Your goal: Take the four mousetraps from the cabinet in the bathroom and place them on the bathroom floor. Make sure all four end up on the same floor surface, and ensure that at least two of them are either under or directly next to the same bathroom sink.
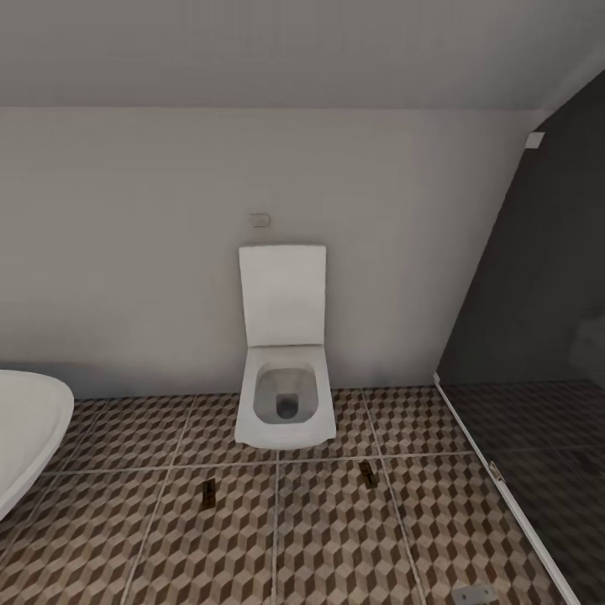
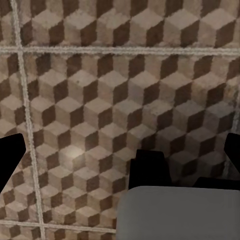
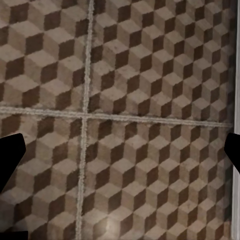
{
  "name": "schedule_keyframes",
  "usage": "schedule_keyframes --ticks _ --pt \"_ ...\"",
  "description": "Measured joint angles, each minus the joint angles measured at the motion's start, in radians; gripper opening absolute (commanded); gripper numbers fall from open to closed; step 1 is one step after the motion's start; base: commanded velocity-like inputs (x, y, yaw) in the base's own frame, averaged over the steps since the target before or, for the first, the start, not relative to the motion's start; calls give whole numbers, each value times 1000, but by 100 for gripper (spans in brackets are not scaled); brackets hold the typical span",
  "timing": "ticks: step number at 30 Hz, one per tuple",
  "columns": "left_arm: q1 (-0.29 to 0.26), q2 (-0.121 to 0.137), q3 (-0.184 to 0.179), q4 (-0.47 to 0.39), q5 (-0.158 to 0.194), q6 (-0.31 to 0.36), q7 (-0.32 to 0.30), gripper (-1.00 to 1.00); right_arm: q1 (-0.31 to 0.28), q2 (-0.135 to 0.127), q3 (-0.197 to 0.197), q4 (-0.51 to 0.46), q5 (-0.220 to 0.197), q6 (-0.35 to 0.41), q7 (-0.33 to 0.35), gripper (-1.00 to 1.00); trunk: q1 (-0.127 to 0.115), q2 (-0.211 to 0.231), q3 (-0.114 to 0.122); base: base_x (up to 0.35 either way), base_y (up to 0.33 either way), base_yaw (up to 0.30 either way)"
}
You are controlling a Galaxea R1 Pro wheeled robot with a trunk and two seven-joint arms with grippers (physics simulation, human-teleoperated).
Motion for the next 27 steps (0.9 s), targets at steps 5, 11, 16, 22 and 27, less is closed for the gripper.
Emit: schedule_keyframes --ticks 5,11,16,22,27 --pt "0 0 0 0 0 0 0 100 0 0 0 -1 0 0 0 100 0 0 0 0 0 0" --pt "0 0 0 0 0 0 0 100 0 0 0 -3 0 0 0 100 0 0 0 -42 0 0" --pt "0 -4 0 0 1 0 1 100 0 -2 -1 -3 0 0 0 100 0 0 0 -164 0 0" --pt "0 -9 0 0 1 0 1 100 0 -1 0 -3 2 0 0 100 0 0 0 -194 0 0" --pt "0 -9 0 1 0 2 2 100 0 -2 -1 -1 0 1 -2 100 0 0 0 -53 0 0"
